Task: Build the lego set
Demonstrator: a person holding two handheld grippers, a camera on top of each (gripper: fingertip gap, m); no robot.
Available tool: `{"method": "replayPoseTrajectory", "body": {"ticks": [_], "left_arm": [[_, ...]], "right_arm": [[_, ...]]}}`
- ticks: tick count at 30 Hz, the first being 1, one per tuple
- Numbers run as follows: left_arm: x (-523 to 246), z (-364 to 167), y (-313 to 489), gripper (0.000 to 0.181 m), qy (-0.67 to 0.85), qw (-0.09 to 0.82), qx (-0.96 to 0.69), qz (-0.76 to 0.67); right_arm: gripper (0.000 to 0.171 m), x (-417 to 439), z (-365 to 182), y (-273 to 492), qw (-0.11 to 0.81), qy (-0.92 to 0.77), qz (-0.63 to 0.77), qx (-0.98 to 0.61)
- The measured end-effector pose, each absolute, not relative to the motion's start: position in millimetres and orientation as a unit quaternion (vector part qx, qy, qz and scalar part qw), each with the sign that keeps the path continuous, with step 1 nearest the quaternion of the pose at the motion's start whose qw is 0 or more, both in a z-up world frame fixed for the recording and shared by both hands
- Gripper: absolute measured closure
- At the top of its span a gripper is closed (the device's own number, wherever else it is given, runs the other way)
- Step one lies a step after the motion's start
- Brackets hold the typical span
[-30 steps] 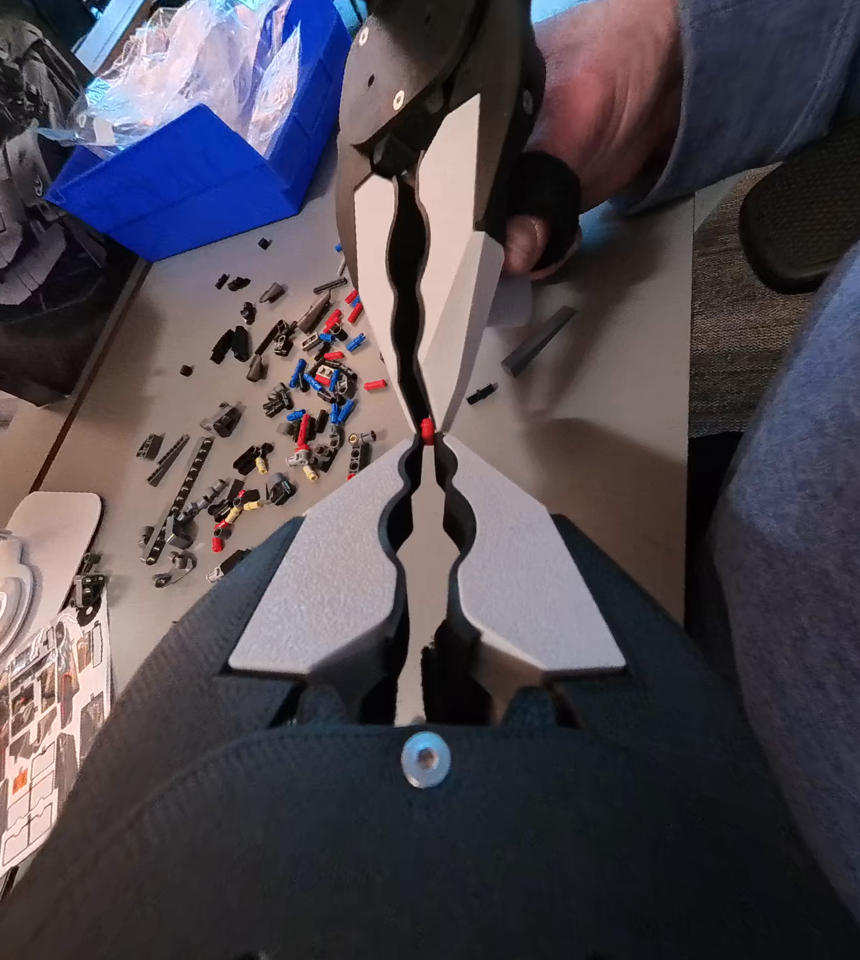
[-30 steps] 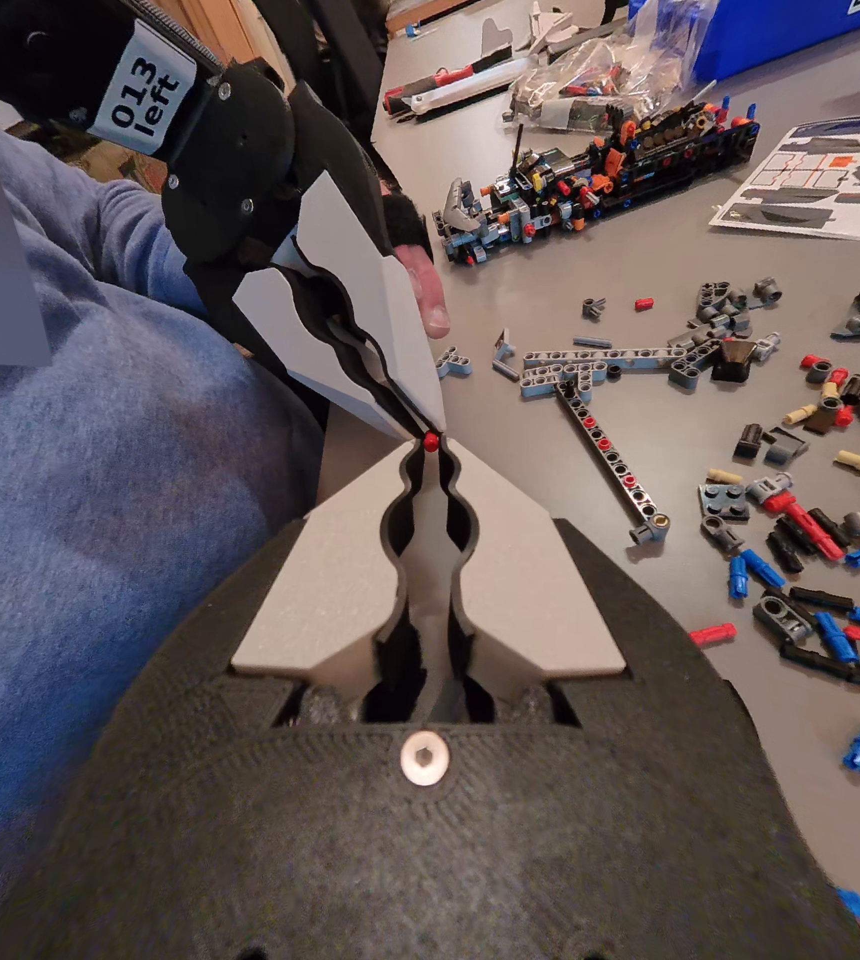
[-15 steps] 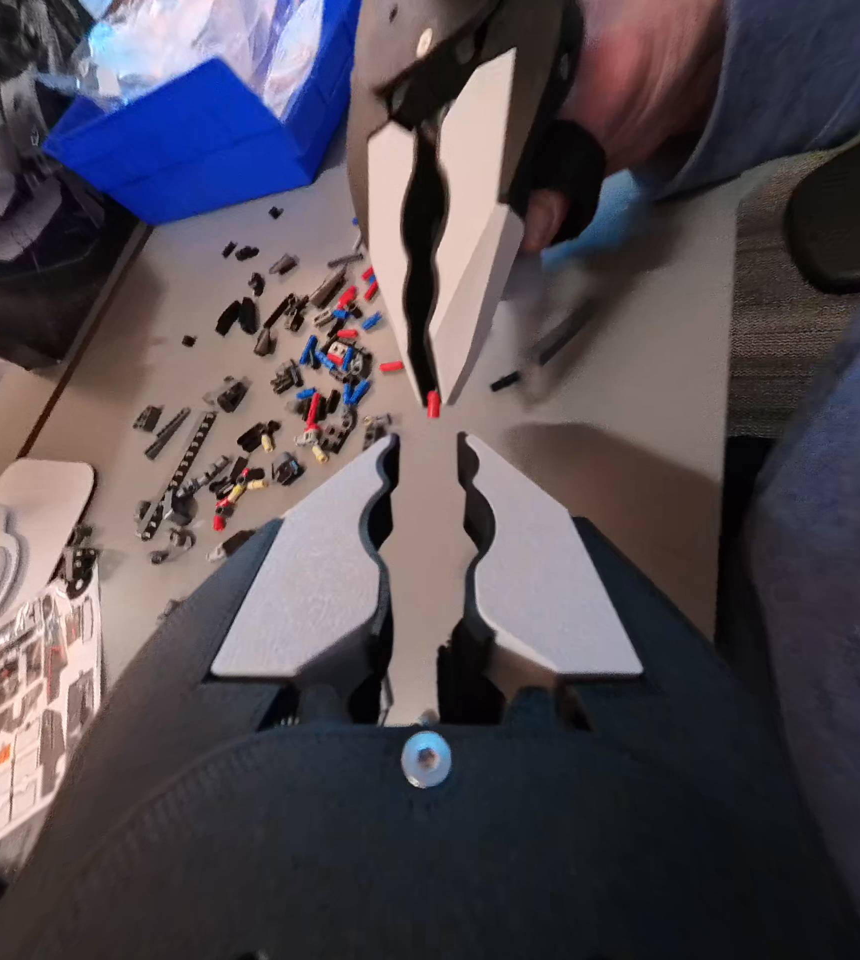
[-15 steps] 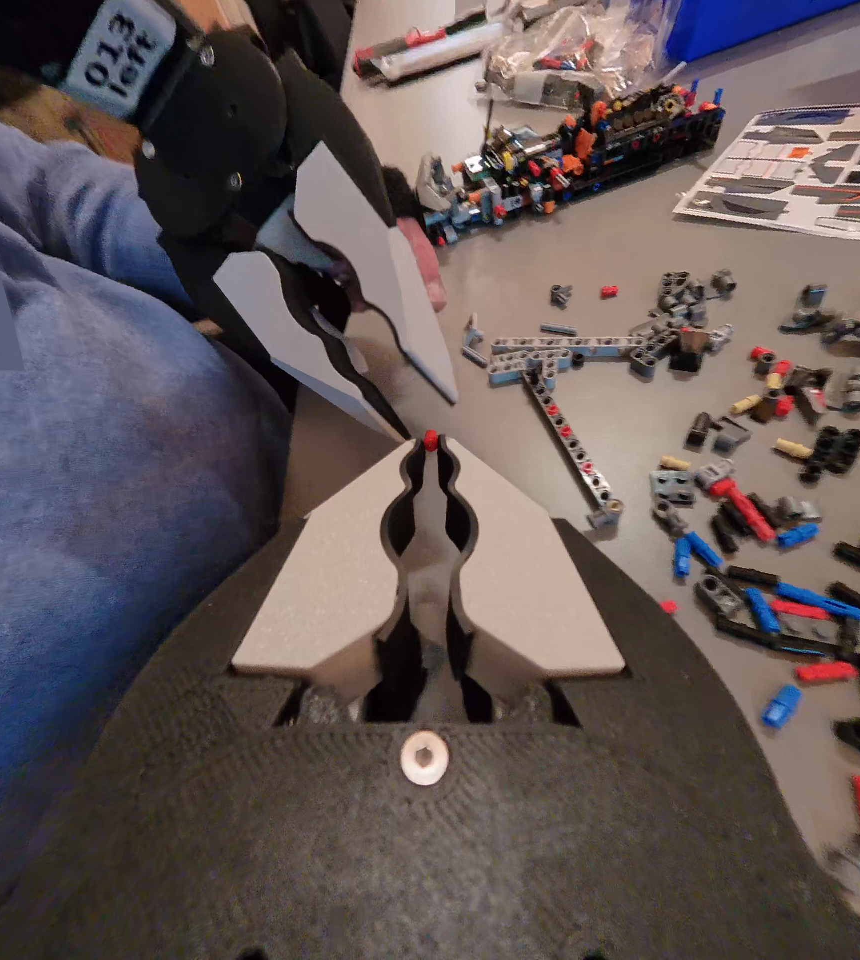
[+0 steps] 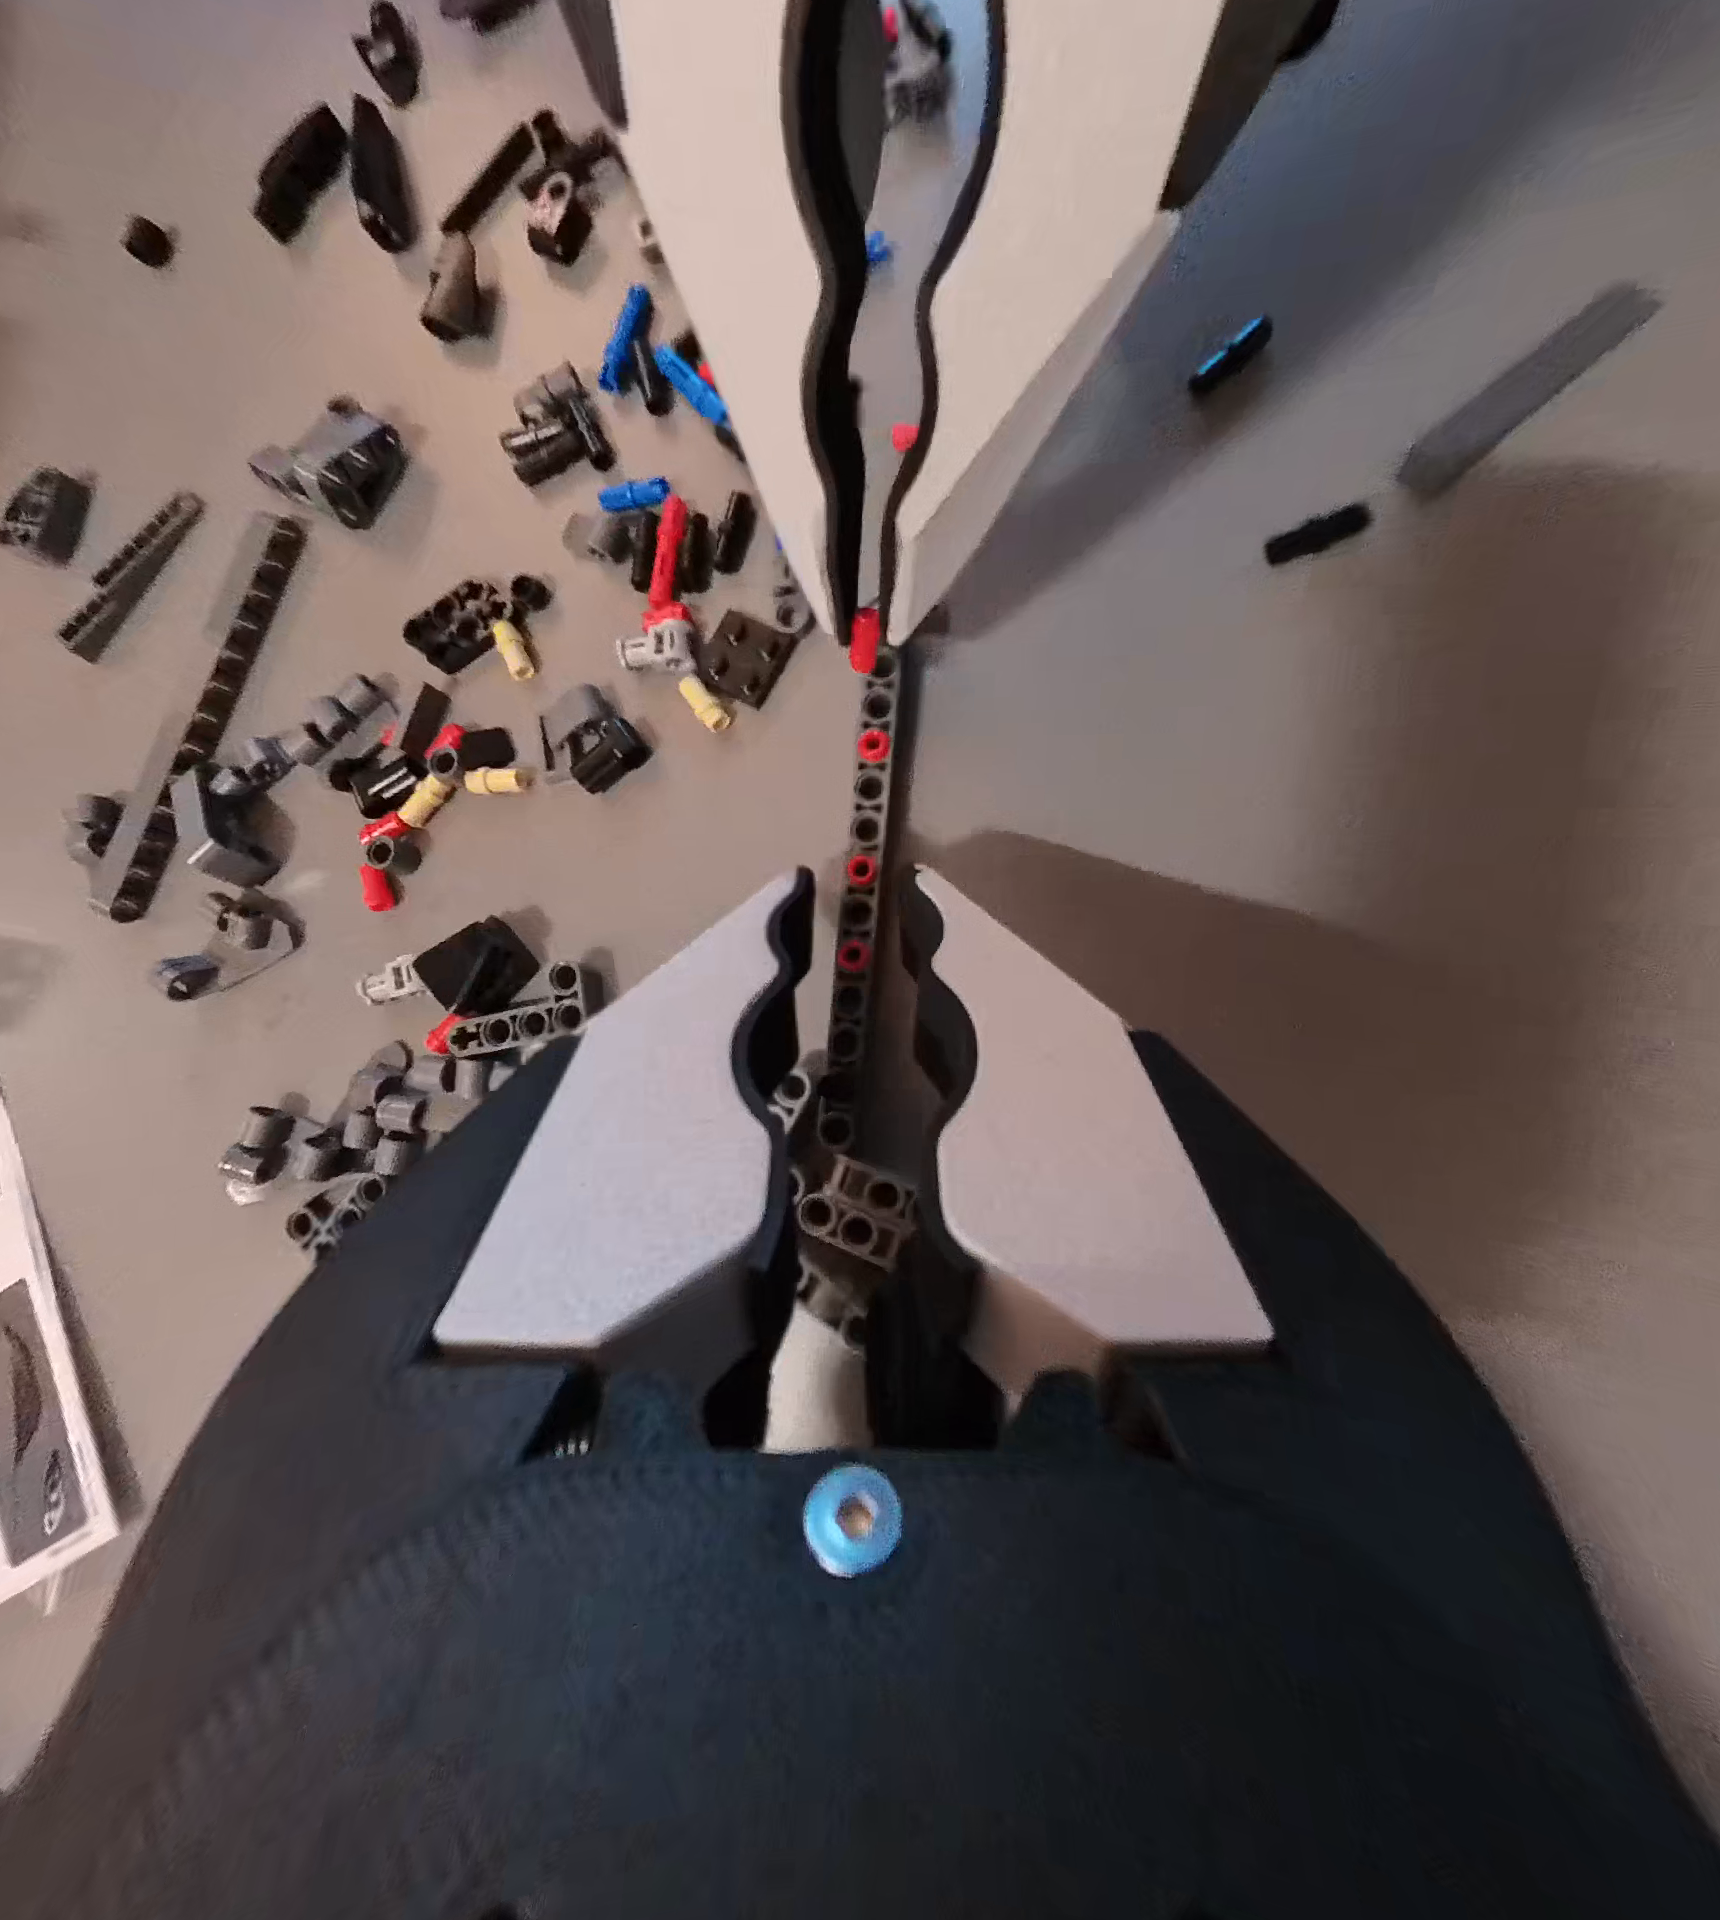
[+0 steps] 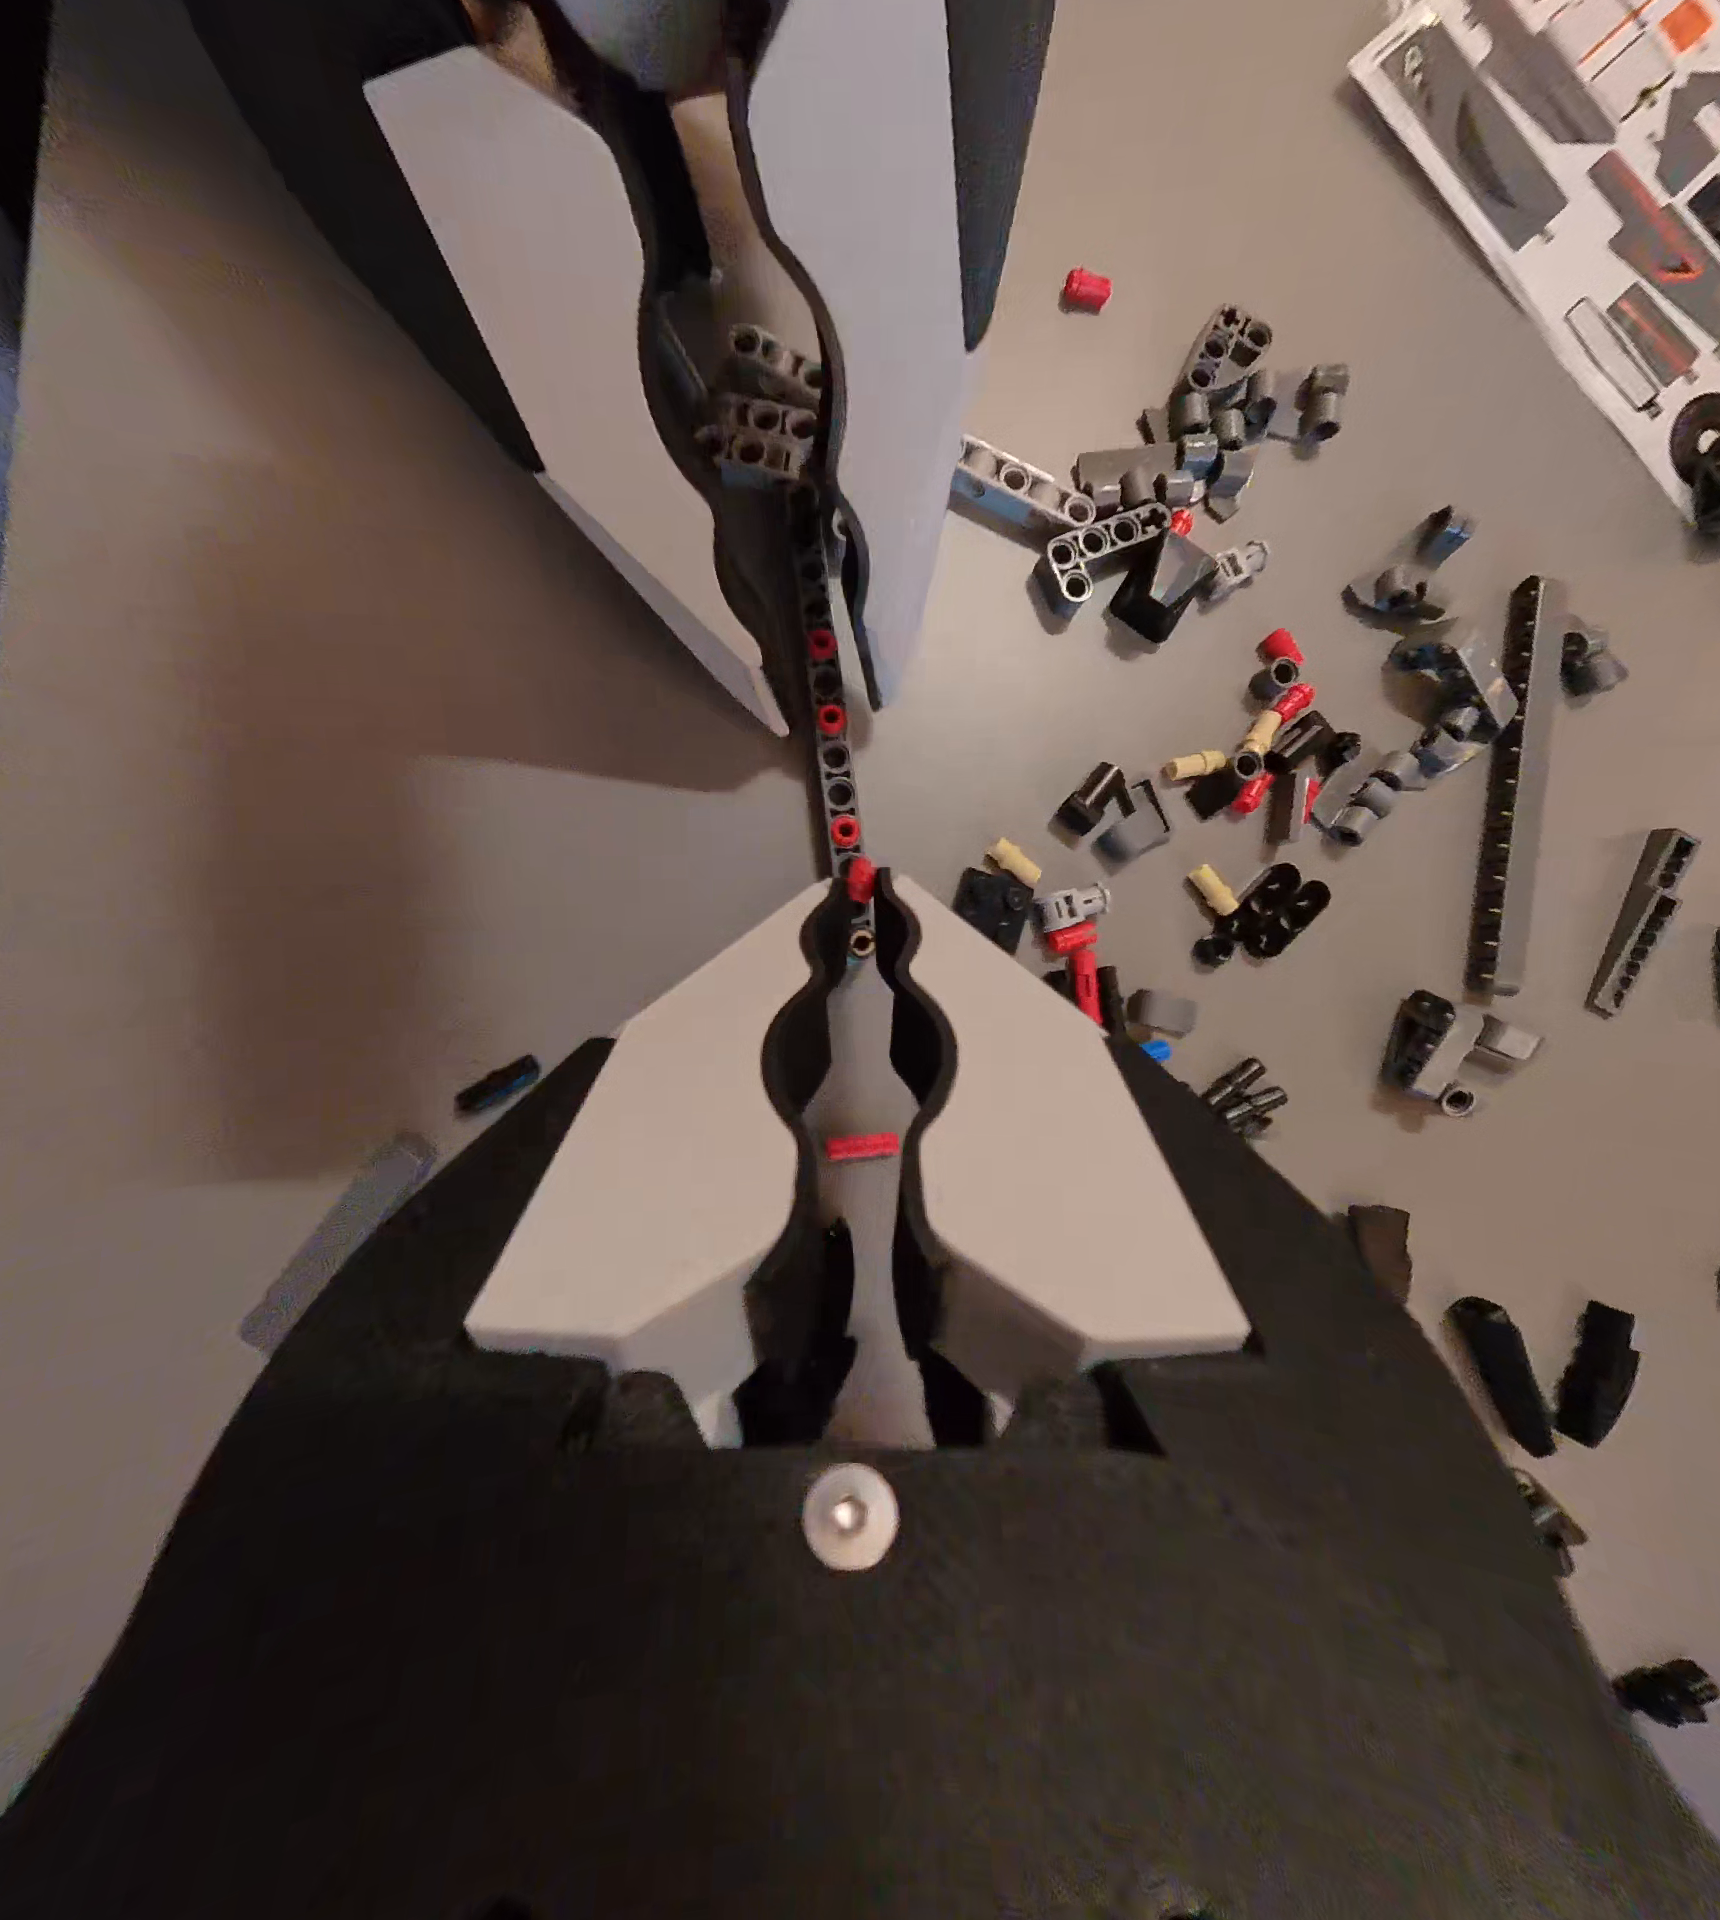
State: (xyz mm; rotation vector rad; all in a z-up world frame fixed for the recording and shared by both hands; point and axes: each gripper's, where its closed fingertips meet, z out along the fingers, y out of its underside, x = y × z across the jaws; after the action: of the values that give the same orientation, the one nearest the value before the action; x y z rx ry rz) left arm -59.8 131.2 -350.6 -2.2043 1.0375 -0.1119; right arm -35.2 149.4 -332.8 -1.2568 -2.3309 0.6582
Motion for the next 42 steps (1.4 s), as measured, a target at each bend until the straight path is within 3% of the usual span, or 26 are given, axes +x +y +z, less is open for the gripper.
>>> {"method": "replayPoseTrajectory", "body": {"ticks": [4, 24, 42], "left_arm": [[-60.7, -353.7, 131.2, 0.175, 0.400, 0.341, -0.849, -0.055], [-59.4, -353.9, 132.0, 0.175, 0.416, 0.347, -0.837, -0.079], [-57.5, -353.9, 131.7, 0.176, 0.420, 0.350, -0.833, -0.089]], "right_arm": [[0.169, -35.2, -338.8, 147.0, 0.183, -0.850, 0.225, -0.439], [0.170, -38.1, -345.9, 151.9, 0.146, -0.907, 0.103, -0.381], [0.170, -36.7, -345.7, 151.4, 0.120, -0.922, 0.084, -0.358]]}}
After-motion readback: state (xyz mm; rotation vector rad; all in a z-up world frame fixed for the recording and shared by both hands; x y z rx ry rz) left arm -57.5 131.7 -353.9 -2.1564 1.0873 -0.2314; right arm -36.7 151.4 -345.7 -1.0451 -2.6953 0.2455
